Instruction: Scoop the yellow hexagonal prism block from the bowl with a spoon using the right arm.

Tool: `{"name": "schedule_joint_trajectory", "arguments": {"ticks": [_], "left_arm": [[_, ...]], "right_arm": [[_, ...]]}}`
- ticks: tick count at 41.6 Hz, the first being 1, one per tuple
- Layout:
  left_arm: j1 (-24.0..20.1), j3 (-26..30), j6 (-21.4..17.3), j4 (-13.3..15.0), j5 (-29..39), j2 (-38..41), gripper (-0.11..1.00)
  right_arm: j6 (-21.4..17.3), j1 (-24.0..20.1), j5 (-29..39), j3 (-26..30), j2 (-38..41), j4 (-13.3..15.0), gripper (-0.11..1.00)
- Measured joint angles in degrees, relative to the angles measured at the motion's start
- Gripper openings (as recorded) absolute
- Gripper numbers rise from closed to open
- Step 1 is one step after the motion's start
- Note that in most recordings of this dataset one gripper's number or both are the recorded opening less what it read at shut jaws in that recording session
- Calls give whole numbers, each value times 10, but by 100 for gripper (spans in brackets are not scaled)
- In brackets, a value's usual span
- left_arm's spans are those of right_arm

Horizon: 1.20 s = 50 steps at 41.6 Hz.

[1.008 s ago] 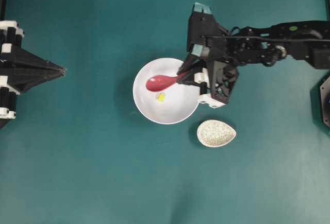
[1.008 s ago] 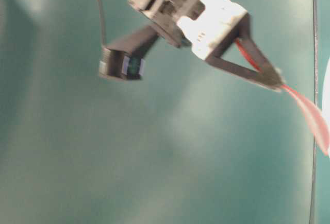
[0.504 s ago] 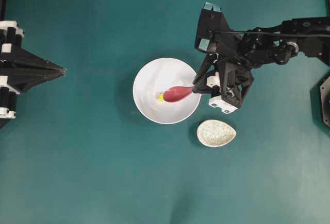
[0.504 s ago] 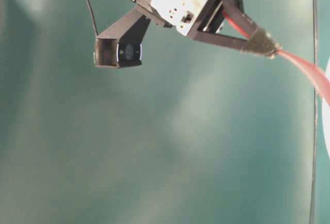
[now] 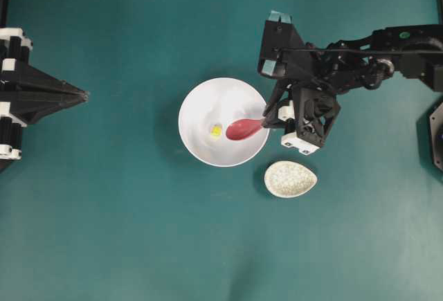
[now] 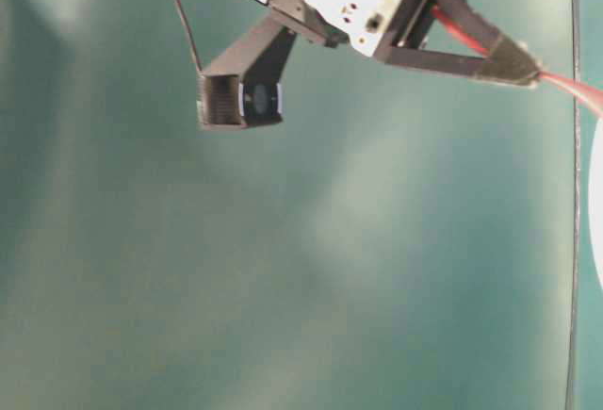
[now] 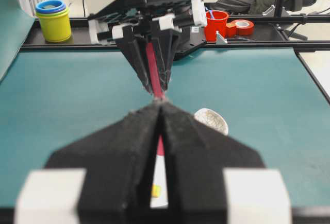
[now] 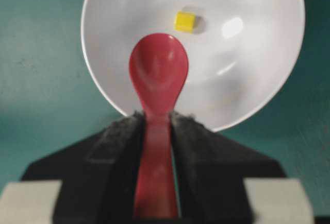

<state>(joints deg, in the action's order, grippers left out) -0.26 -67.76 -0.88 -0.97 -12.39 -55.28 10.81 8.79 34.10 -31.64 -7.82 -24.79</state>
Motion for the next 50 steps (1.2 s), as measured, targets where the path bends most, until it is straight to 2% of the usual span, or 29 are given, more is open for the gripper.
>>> {"name": "schedule_joint_trajectory", "arguments": {"ticks": [14,31,50], "left_arm": [[1,0,0,-1,0,0,0],[0,0,0,0,0,0,0],[1,0,1,0,0,-1,0]], "right_arm": [[0,0,-5,0,40,11,24],[0,-3,-43,0,76,15,24],[4,-16,-69,31,111,24,24]]}}
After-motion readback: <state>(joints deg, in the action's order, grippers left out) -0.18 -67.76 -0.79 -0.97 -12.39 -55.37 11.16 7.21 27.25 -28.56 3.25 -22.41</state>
